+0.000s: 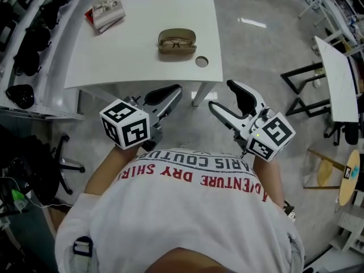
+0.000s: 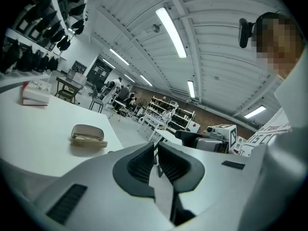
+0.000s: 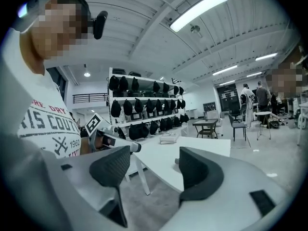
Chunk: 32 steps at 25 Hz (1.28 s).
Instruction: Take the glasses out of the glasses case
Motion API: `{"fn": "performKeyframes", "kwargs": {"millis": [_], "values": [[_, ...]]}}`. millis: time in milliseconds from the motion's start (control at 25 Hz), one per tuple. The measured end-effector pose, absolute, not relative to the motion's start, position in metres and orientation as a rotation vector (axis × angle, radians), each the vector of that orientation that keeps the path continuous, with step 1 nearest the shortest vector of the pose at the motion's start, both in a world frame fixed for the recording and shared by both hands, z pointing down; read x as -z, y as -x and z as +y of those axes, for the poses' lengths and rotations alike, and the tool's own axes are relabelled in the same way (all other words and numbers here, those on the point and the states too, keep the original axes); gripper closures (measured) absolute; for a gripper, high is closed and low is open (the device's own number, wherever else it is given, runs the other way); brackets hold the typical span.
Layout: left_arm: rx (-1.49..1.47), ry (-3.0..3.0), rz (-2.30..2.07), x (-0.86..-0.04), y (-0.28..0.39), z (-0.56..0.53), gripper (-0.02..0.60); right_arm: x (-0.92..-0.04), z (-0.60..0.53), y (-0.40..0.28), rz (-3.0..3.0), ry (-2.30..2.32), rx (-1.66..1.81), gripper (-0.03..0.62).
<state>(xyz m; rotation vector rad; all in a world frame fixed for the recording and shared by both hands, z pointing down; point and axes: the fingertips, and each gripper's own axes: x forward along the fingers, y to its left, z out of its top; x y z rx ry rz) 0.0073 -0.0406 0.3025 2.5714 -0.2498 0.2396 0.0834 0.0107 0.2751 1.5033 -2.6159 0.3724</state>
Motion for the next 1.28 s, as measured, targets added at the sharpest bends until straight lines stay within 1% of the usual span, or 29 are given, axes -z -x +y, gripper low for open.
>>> {"fn": "performKeyframes", "kwargs": {"millis": [760, 1280], "values": [[-0.251, -2.554, -0.341, -0.316, -0.023, -0.088, 0.534, -0.287, -0.039, -0.099, -2.652, -1.404, -0.365, 0.292], [-0.242, -2.478, -0.492, -0.331, -0.038, -0.159, 0.534, -0.305, -0.118, -0.12, -2.702, -1.237, -0.435, 0.292]]}}
